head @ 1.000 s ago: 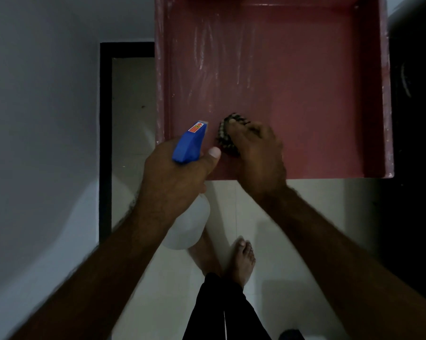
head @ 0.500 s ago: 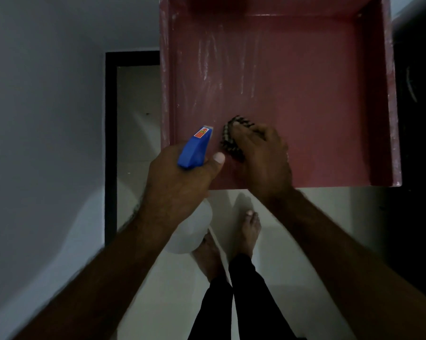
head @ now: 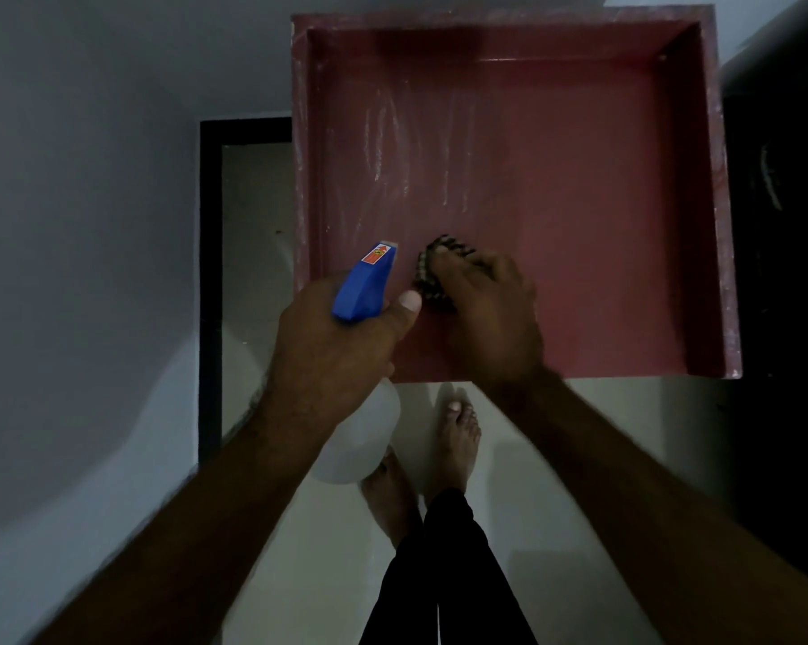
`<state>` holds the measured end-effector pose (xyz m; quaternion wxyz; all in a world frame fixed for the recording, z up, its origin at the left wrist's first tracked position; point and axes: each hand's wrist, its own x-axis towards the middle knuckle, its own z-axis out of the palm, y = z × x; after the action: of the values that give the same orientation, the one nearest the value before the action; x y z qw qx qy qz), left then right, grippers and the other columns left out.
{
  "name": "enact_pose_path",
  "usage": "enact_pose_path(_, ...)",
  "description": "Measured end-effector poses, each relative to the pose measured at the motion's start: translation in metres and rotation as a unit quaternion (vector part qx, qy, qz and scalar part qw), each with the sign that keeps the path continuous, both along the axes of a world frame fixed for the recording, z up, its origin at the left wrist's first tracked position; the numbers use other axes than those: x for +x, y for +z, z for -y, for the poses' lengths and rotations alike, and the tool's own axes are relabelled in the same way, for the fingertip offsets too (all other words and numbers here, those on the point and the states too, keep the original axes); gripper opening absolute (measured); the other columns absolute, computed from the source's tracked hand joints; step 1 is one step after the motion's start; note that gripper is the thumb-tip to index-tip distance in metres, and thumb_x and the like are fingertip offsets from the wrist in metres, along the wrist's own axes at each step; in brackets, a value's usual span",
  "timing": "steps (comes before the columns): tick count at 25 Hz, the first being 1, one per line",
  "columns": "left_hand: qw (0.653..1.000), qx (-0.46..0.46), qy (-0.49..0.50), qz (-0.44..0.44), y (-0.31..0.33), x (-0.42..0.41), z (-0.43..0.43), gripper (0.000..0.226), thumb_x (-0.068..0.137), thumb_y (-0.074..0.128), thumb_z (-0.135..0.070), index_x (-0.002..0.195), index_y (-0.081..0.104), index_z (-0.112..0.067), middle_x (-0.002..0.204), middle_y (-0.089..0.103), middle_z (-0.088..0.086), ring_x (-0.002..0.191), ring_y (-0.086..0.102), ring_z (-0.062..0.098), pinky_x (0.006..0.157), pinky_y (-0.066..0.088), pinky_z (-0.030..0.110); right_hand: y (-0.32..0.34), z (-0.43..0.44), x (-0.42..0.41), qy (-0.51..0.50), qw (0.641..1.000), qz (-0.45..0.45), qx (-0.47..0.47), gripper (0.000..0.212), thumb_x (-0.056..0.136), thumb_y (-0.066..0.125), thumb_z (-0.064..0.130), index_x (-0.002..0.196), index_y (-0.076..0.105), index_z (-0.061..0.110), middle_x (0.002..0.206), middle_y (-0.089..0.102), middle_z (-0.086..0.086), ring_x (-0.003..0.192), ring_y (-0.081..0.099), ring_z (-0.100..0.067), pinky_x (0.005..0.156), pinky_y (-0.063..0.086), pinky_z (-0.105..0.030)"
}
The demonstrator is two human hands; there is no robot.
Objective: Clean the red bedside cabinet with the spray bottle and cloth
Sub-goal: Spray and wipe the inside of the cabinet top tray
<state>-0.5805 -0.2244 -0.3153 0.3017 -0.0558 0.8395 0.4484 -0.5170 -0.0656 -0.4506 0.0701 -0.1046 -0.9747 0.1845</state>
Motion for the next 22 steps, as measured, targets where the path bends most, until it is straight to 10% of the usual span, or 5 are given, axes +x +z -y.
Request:
enact_pose_path(3, 1.0, 0.006, 0.006, -0.005, 0.002, -0.004, -0.006, 0.035, 0.087, 0.074, -0.037, 0.089, 0.062, -0.004, 0.075, 0.068, 0.021, 0.048, 0.062, 0.007, 0.045, 0.043, 0.007, -0.002, -0.003, 0.001, 0.093, 0.995, 0.018, -0.007, 0.062, 0.083, 0.079, 0.028, 0.142, 0.062, 0.017, 0.142, 0.066, -0.003, 0.122, 0.057, -0.037, 0.095, 0.049, -0.051)
enact_pose_path(9, 1.0, 0.005, 0.021, 0.003, 0.003, -0.012, -0.012, 0.042, 0.087, 0.074, -0.036, 0.096, 0.058, 0.003, 0.083, 0.065, 0.029, 0.059, 0.068, 0.024, 0.044, 0.046, 0.01, 0.007, -0.036, -0.014, -0.114, 0.993, 0.032, -0.021, 0.072, 0.074, 0.071, 0.002, 0.144, 0.058, 0.017, 0.133, 0.068, -0.005, 0.118, 0.053, -0.038, 0.091, 0.051, -0.053)
enact_pose_path(16, 1.0, -0.002, 0.022, 0.007, 0.004, -0.022, -0.023, 0.029, 0.087, 0.073, -0.038, 0.09, 0.062, -0.011, 0.077, 0.069, 0.018, 0.049, 0.065, 0.009, 0.044, 0.043, 0.008, -0.005, -0.021, -0.01, 0.113, 0.993, 0.024, 0.009, 0.07, 0.079, 0.083, 0.03, 0.145, 0.061, 0.021, 0.145, 0.063, 0.002, 0.125, 0.056, -0.033, 0.096, 0.046, -0.048)
enact_pose_path(22, 1.0, -0.001, 0.028, 0.004, 0.001, -0.029, -0.025, 0.041, 0.087, 0.074, -0.037, 0.093, 0.059, 0.001, 0.083, 0.066, 0.029, 0.052, 0.066, 0.016, 0.044, 0.045, 0.009, 0.014, -0.046, -0.035, -0.124, 0.992, 0.025, -0.023, 0.063, 0.081, 0.05, 0.027, 0.142, 0.06, 0.017, 0.135, 0.068, -0.003, 0.116, 0.054, -0.038, 0.091, 0.048, -0.05)
